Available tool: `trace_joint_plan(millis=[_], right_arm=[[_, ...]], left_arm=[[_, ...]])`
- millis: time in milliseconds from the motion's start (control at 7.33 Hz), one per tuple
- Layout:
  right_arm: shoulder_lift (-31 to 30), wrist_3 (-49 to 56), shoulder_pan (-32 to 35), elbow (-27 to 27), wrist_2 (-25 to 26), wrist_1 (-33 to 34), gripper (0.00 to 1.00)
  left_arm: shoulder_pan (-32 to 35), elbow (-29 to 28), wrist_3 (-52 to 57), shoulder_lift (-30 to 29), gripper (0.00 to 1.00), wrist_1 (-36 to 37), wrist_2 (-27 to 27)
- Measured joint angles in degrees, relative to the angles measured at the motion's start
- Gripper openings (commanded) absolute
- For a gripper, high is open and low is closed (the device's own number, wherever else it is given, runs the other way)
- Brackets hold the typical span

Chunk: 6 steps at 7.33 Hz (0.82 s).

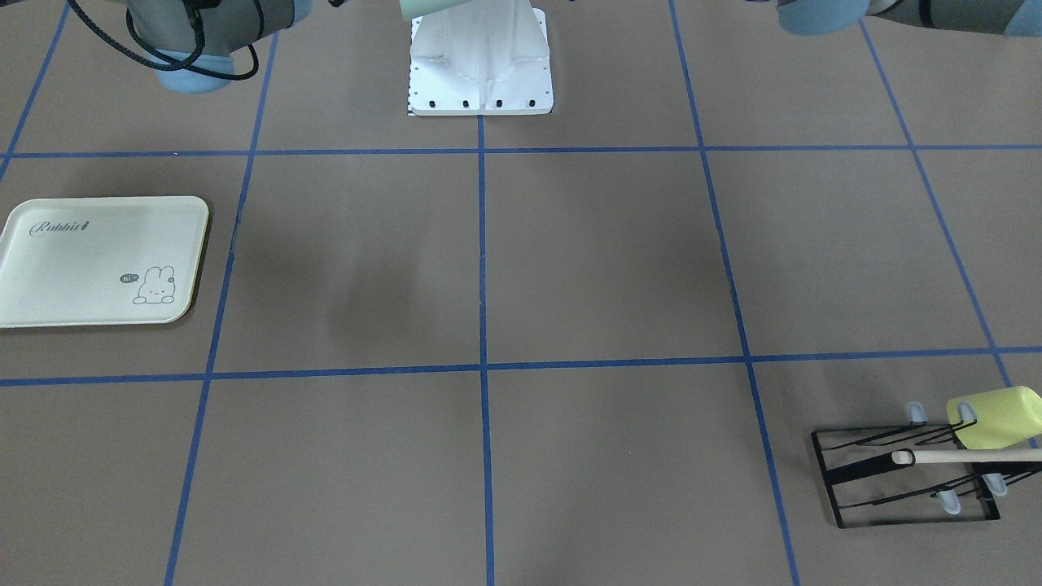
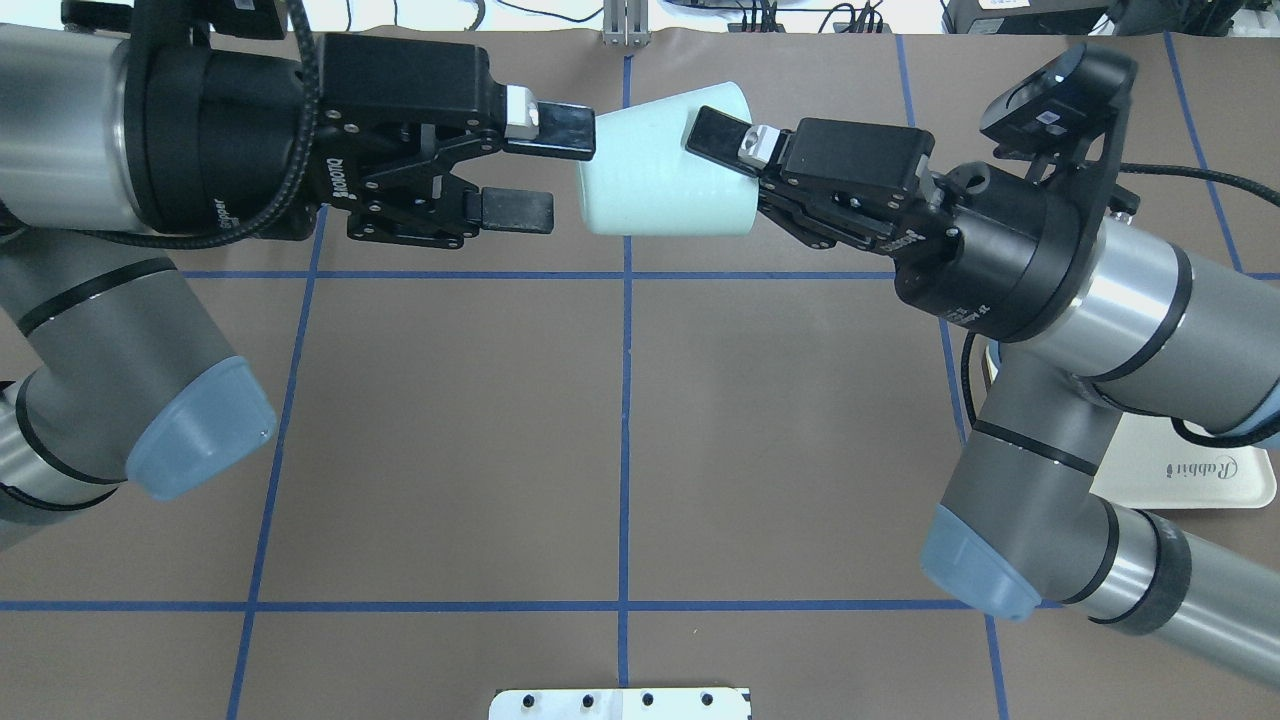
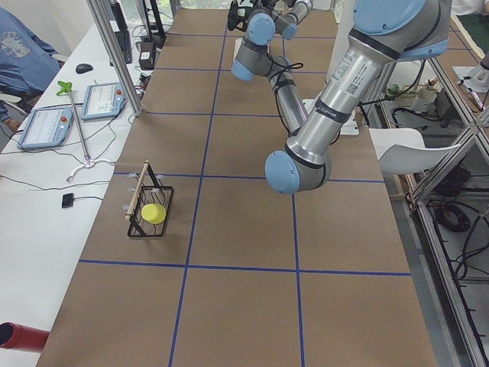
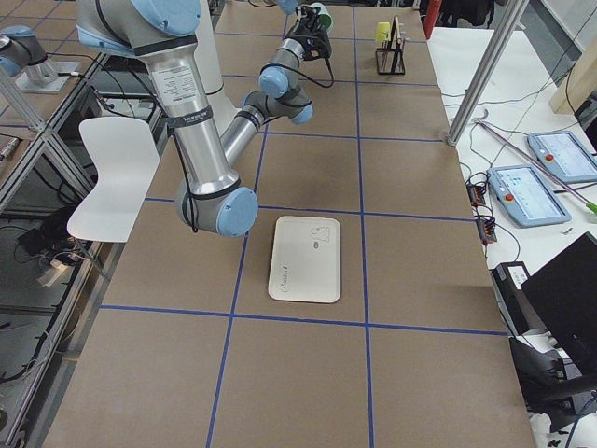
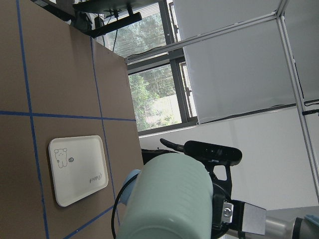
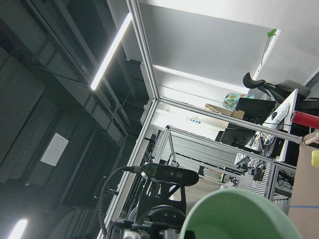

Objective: Left arm grabs green cup and hands to right arm on tray

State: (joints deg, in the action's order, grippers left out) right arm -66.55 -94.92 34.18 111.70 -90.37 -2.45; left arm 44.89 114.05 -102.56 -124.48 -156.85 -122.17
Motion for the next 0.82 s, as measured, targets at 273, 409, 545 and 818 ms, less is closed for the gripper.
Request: trace_joint_plan(millis=[273, 409, 545, 818], right_arm=[[-0.9, 0.0, 2.8, 0.1, -0.5, 9.8, 0.0], [-1.5, 0.0, 4.6, 0.2, -1.3, 15.3, 0.0], [-2.3, 0.0, 7.2, 0.2, -3.5, 20.4, 0.0], [-4.6, 0.5, 17.1, 0.3, -16.0, 31.7, 0.0]], left_arm=[[0.0, -0.6, 0.6, 1.1, 1.0, 0.3, -0.1], [0.0, -1.3, 1.3, 2.2, 1.0, 0.4, -0.1], [0.0, -2.2, 2.9, 3.2, 1.0, 0.5, -0.1], [0.1, -5.1, 8.2, 4.5, 1.0, 3.6, -0.4]])
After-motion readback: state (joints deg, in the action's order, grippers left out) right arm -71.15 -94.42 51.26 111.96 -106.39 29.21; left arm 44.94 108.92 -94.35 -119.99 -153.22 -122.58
